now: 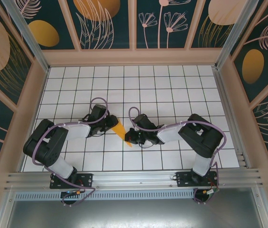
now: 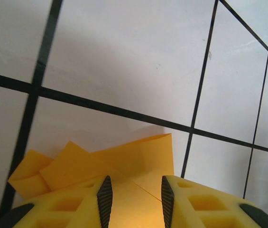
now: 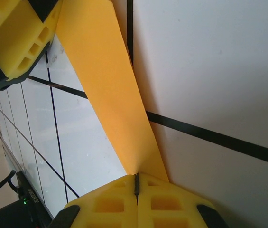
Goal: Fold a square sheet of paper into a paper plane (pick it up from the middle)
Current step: Fold the wing for the fifth time at the center of the table.
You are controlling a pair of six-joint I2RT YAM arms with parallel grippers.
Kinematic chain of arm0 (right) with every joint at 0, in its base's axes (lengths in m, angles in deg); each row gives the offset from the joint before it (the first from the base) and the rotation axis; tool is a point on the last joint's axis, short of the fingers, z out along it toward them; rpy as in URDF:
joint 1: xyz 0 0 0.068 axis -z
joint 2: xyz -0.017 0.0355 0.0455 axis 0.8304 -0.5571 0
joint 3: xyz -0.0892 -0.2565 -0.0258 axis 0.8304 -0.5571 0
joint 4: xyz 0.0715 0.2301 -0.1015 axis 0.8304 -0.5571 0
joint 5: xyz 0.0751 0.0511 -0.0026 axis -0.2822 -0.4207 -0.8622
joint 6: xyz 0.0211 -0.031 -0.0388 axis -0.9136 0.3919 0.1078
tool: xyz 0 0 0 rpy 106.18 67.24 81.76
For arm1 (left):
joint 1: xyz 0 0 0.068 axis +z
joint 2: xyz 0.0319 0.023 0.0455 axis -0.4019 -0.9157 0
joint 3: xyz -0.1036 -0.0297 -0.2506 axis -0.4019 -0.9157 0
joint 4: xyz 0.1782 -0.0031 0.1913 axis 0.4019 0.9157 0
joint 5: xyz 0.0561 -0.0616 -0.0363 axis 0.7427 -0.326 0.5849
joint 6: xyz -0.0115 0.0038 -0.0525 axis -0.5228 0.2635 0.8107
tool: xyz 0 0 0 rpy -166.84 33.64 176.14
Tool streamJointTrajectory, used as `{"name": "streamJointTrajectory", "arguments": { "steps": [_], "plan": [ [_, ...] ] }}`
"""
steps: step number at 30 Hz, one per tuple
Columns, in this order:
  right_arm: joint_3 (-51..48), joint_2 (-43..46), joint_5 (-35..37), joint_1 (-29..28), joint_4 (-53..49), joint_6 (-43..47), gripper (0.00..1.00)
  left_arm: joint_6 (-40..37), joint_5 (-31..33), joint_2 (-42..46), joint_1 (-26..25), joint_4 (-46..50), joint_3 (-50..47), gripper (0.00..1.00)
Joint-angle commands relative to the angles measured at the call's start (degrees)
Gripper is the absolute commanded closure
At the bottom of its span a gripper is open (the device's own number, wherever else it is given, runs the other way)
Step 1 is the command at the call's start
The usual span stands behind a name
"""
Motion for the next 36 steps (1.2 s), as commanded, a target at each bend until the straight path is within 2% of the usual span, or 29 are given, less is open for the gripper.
{"name": "streamJointTrajectory", "arguments": {
  "steps": [1,11,21,25,27,32,36],
  "plan": [
    [-1.8,-3.3,1.5,-1.1,-11.3,1.2,1.00,-3.5,7.4,0.1,3.3,5.5,-0.9,0.64],
    [-1.5,-3.4,1.4,-1.3,-11.4,1.3,1.00,-6.4,9.0,0.8,5.5,8.3,0.8,0.64],
    [-1.2,-3.5,1.4,-1.4,-11.7,1.6,1.00,-8.4,14.7,3.1,7.2,13.8,2.5,0.63],
    [-0.9,-3.7,1.4,-1.5,-11.8,1.6,1.00,-8.6,13.7,6.4,7.2,14.8,2.9,0.63],
    [-0.9,-3.6,1.4,-1.5,-11.7,1.5,1.00,-8.8,10.7,8.8,7.2,13.9,2.6,0.62],
    [-0.8,-3.3,2.1,-1.4,-10.8,0.2,1.00,-6.6,-5.4,13.0,6.0,1.1,-1.6,0.63],
    [-1.3,-3.1,2.9,-1.5,-8.7,-2.5,1.00,-6.7,-8.8,12.3,0.7,-1.8,-0.4,0.64]
  ]
}}
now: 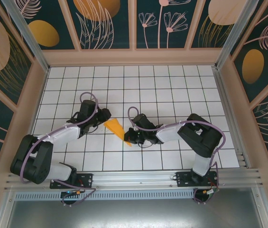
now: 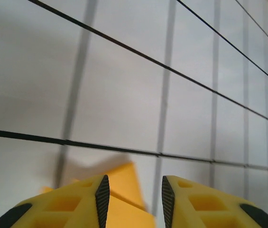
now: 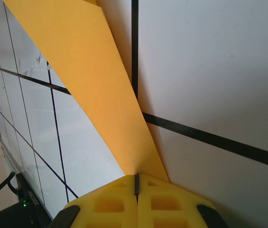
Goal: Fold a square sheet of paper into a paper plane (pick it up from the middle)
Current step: Fold the wing for the fifth time at the center of the table.
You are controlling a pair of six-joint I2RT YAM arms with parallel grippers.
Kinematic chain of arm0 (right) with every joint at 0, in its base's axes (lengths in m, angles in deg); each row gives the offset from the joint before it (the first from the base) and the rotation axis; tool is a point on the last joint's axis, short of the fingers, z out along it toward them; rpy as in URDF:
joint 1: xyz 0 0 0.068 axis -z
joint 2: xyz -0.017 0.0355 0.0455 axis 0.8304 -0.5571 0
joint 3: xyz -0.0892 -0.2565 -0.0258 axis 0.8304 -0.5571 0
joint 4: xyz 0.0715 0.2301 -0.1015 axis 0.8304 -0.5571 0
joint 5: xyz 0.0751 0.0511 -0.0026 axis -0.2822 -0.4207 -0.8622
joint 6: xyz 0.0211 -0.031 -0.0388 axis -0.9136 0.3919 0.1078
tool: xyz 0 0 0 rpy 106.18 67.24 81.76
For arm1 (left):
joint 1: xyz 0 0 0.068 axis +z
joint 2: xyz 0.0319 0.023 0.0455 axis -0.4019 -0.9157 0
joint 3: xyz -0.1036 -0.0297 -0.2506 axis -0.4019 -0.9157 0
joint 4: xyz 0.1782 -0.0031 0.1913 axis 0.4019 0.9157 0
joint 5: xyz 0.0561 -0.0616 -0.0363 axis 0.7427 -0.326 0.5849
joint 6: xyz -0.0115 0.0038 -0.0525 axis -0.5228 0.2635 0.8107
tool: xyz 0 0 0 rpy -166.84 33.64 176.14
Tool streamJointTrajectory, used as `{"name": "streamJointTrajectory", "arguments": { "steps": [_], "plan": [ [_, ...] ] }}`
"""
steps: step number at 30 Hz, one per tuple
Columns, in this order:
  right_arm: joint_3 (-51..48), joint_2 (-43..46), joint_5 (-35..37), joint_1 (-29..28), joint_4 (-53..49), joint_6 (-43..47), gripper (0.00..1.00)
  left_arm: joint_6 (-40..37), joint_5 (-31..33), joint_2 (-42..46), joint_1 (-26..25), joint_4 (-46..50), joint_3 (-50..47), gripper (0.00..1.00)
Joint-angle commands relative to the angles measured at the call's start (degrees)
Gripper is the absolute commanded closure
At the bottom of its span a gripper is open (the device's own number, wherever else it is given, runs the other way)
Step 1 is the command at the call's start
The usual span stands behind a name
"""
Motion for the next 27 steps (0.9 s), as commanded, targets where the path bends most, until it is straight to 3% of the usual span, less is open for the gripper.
{"name": "streamJointTrajectory", "arguments": {
  "steps": [1,11,16,20,27],
  "plan": [
    [-2.3,-2.5,2.5,-1.1,-7.9,-2.3,1.00,0.0,-7.0,-1.1,-4.5,-5.6,0.5,0.64],
    [-2.2,-2.3,2.8,-1.2,-8.1,-2.3,1.00,3.9,-9.0,-9.1,-5.9,-18.0,-5.9,0.66],
    [-2.1,-2.6,2.8,-1.2,-8.3,-2.3,1.00,2.1,1.7,-11.8,-5.8,-9.4,-4.6,0.66],
    [-2.3,-2.8,2.8,-1.2,-8.6,-2.2,1.00,0.6,5.1,-12.5,-5.4,-7.5,-4.9,0.66],
    [-2.7,-3.4,2.9,-1.2,-8.9,-2.1,1.00,-1.7,0.8,-12.2,-1.5,-11.2,-7.3,0.63]
  ]
}}
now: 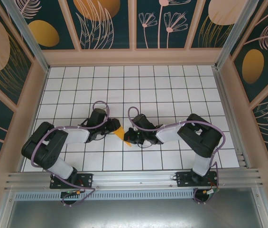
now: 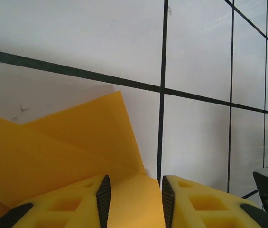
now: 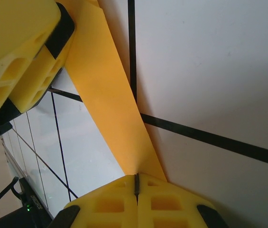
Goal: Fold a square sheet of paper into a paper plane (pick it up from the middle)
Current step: Fold the wing for the fifth time at the center of the table.
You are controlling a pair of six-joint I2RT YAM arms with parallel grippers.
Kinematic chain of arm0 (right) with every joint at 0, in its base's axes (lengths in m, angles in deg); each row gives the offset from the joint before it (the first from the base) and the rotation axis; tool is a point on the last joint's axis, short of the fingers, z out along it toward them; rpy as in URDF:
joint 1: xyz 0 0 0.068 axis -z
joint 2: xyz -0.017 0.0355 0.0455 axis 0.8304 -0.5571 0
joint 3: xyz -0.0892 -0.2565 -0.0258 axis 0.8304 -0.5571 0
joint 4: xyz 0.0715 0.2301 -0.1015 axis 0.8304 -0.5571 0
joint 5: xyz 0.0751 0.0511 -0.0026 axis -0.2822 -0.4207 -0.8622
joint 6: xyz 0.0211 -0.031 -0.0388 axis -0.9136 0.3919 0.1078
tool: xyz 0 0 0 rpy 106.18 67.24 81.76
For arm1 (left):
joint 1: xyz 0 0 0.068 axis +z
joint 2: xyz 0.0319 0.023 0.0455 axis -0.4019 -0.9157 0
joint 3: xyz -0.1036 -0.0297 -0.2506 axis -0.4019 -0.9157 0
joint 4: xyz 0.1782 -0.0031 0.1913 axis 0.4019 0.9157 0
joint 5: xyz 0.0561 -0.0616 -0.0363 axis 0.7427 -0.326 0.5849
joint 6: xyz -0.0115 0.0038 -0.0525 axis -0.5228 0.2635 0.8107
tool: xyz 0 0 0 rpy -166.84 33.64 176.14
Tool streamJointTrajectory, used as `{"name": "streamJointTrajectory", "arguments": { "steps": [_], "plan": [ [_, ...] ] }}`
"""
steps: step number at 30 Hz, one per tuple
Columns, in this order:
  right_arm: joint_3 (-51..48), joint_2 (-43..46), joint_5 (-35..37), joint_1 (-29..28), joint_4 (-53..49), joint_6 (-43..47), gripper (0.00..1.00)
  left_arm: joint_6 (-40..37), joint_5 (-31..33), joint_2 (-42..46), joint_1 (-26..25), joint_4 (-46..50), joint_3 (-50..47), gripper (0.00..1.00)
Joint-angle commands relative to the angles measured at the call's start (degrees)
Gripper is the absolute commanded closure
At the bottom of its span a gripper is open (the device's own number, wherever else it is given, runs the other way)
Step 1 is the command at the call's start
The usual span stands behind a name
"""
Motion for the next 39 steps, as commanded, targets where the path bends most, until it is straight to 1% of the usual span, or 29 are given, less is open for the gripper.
{"name": "streamJointTrajectory", "arguments": {
  "steps": [1,4,7,12,19,23,27,29,31,32,34,37,39],
  "plan": [
    [-2.6,-3.3,2.2,-0.9,-9.2,-0.4,1.00,-3.9,3.4,-1.0,4.3,0.9,-2.1,0.62],
    [-2.7,-3.2,2.2,-0.8,-9.3,-0.4,1.00,-4.9,1.2,-0.6,6.1,-0.4,-2.6,0.60],
    [-2.7,-3.3,2.1,-0.9,-9.3,-0.4,1.00,-5.9,0.6,-0.2,7.1,-0.6,-2.7,0.59],
    [-2.7,-3.3,2.1,-0.9,-9.5,-0.2,1.00,-7.0,0.5,1.7,9.2,-3.4,-4.5,0.56],
    [-2.6,-3.2,2.1,-0.9,-9.7,-0.2,1.00,-6.9,0.4,2.9,11.6,-5.2,-5.7,0.56],
    [-2.4,-3.3,2.1,-0.9,-9.6,-0.2,1.00,-5.8,0.6,7.0,11.9,-3.6,-5.7,0.54],
    [-2.5,-3.2,2.2,-0.9,-9.4,-0.4,1.00,-5.6,3.0,13.6,12.0,1.5,-4.4,0.51],
    [-2.6,-3.0,2.2,-0.9,-9.1,-0.5,1.00,-4.1,-0.2,16.1,11.9,0.3,-4.5,0.50],
    [-2.6,-2.8,2.4,-0.8,-8.8,-0.7,1.00,-1.7,-5.5,17.1,11.4,-4.4,-5.8,0.53],
    [-2.6,-2.8,2.5,-0.8,-8.6,-0.9,1.00,-0.7,-7.2,17.1,10.7,-5.8,-6.0,0.54],
    [-2.6,-2.8,2.4,-0.8,-7.8,-1.2,1.00,-0.8,-8.2,16.1,7.9,-6.3,-5.4,0.57],
    [-3.0,-2.8,2.2,-0.8,-6.2,-1.7,1.00,-0.1,-8.6,11.9,3.3,-8.6,-4.2,0.60],
    [-3.1,-2.9,2.2,-0.8,-6.2,-1.9,1.00,1.4,-9.1,8.5,1.9,-11.5,-4.5,0.61]
  ]
}}
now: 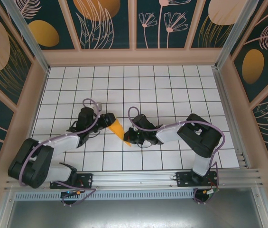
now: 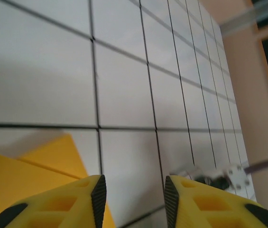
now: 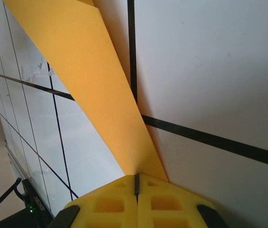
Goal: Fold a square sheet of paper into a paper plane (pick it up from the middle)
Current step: Fold the wing for the fifth time at the center of the table.
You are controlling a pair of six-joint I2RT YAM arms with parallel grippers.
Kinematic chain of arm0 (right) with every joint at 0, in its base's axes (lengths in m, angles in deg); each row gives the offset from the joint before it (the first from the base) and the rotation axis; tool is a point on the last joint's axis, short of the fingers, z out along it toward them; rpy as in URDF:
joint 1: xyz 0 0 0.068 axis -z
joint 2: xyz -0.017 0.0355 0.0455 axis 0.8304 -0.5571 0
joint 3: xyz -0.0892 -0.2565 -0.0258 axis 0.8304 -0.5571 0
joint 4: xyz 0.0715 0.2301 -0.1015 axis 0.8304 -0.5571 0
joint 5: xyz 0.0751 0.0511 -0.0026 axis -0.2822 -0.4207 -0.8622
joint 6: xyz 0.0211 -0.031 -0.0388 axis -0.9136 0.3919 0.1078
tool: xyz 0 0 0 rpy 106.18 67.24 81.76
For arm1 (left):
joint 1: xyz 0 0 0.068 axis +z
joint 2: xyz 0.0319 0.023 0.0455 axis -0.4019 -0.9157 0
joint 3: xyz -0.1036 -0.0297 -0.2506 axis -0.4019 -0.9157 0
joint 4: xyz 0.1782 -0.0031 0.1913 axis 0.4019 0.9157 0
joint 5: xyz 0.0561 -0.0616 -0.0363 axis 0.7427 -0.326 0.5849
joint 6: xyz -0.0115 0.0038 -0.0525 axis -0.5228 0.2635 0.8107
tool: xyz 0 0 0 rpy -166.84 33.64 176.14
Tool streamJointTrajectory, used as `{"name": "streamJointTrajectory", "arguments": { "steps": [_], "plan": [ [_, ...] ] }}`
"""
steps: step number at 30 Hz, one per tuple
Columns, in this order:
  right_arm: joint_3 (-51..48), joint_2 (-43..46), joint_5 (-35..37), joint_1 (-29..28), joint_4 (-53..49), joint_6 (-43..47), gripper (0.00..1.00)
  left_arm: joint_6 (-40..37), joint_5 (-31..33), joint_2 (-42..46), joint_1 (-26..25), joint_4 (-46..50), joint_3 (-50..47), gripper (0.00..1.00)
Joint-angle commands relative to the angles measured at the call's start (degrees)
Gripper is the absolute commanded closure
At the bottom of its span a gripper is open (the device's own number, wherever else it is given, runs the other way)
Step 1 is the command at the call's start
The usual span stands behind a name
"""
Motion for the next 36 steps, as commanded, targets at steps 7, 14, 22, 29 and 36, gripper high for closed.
{"name": "streamJointTrajectory", "arguments": {
  "steps": [7,14,22,29,36],
  "plan": [
    [-2.7,-1.8,2.2,-0.8,-7.3,-0.2,1.00,4.1,-3.4,-13.6,-2.5,-10.6,-0.5,0.62],
    [0.9,3.2,0.6,-0.6,-8.6,4.8,1.00,1.9,4.5,-15.5,-2.5,-0.7,0.1,0.66],
    [7.7,-0.8,-4.8,-0.2,-7.8,8.6,1.00,0.5,3.1,-16.5,-2.5,-1.7,-1.0,0.66],
    [4.0,-4.1,-5.0,0.3,-7.6,7.3,1.00,1.6,3.1,-16.7,-2.5,-2.7,-1.3,0.67],
    [-4.9,2.0,-8.0,0.8,-3.1,4.6,1.00,2.4,5.2,-16.6,-2.5,-2.2,-1.6,0.69]
  ]
}}
